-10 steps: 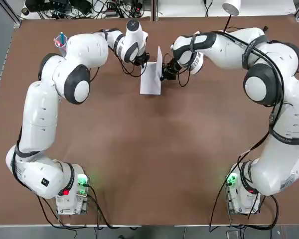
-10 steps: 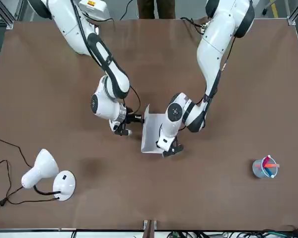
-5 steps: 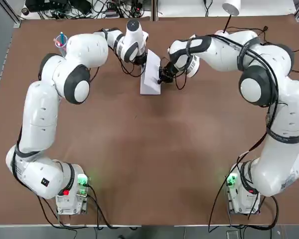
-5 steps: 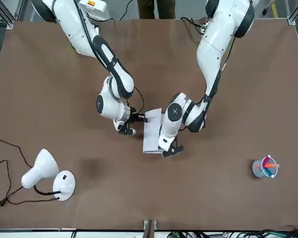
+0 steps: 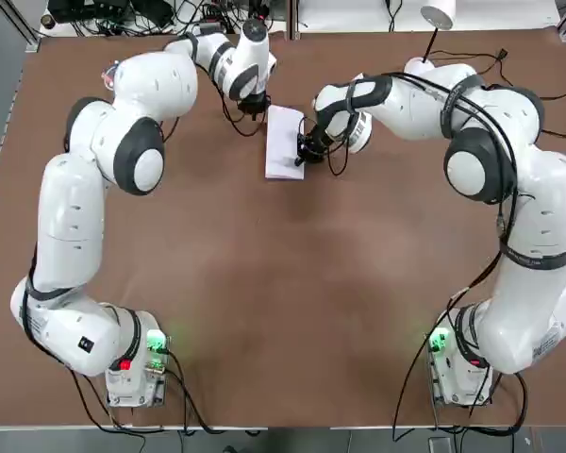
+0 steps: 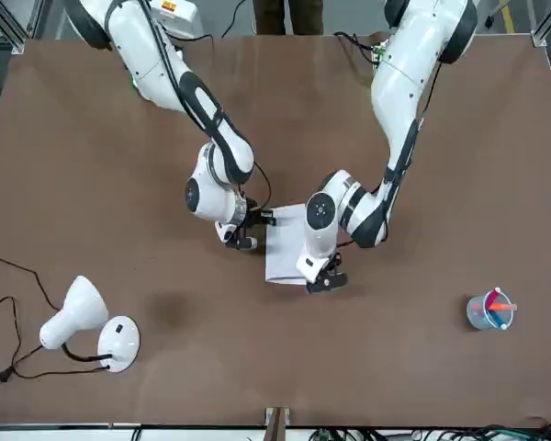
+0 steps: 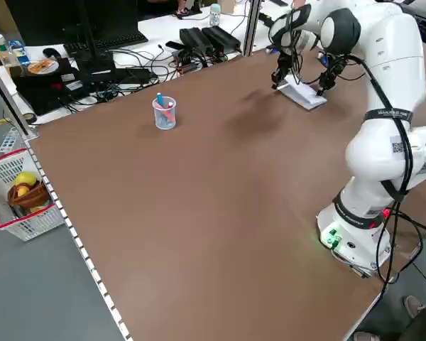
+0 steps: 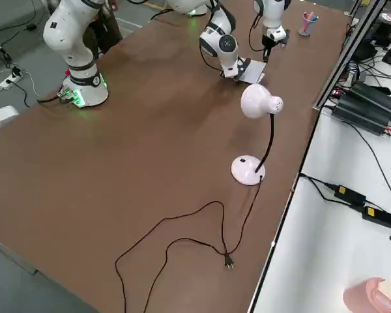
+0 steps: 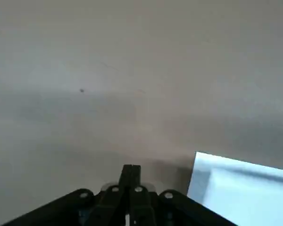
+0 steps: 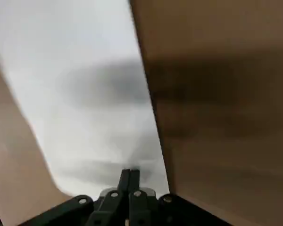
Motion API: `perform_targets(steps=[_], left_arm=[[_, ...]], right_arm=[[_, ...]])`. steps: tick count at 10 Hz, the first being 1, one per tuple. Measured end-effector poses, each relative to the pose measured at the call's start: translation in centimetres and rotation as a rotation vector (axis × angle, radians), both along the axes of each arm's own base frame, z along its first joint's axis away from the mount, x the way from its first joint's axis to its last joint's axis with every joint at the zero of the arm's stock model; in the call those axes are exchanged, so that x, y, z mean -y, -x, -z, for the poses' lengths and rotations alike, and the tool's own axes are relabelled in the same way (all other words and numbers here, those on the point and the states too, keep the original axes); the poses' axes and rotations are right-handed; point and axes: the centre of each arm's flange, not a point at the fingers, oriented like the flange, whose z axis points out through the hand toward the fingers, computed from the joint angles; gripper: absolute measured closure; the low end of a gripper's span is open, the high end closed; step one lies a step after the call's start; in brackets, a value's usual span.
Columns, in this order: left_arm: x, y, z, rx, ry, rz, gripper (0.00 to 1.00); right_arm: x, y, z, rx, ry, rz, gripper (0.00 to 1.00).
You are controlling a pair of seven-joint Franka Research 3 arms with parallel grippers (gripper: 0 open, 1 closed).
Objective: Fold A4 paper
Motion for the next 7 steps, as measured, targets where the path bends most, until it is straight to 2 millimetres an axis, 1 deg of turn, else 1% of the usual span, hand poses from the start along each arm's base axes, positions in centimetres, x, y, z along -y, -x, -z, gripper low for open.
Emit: perform_targets(steps=[1, 2, 3, 4, 5, 7], left_arm=[[-0.9, -0.7, -1.0, 0.004, -0.002, -0.015, 0.96], [-1.9, -1.5, -1.5, 0.008, 0.005, -0.037, 0.86], [-2.9, -2.3, -1.9, 0.013, 0.014, -0.062, 0.72], [-3.7, -3.2, -2.5, 0.026, 0.027, -0.095, 0.56], [-4.1, -4.1, -3.7, 0.048, 0.047, -0.143, 0.41], [-5.0, -5.5, -5.4, 0.083, 0.09, -0.234, 0.14]], right_arm=[[-0.2, 0.1, 0.0, 0.0, 0.001, -0.003, 0.99], [-0.2, 0.2, 0.2, 0.001, 0.003, -0.003, 0.99], [-0.1, 0.2, 0.4, 0.005, 0.006, 0.0, 0.99], [0.0, 0.1, 0.6, 0.011, 0.009, 0.003, 0.99], [0.0, -0.1, 0.7, 0.02, 0.01, 0.0, 0.99], [0.1, -0.8, 0.7, 0.041, 0.008, 0.003, 0.99]])
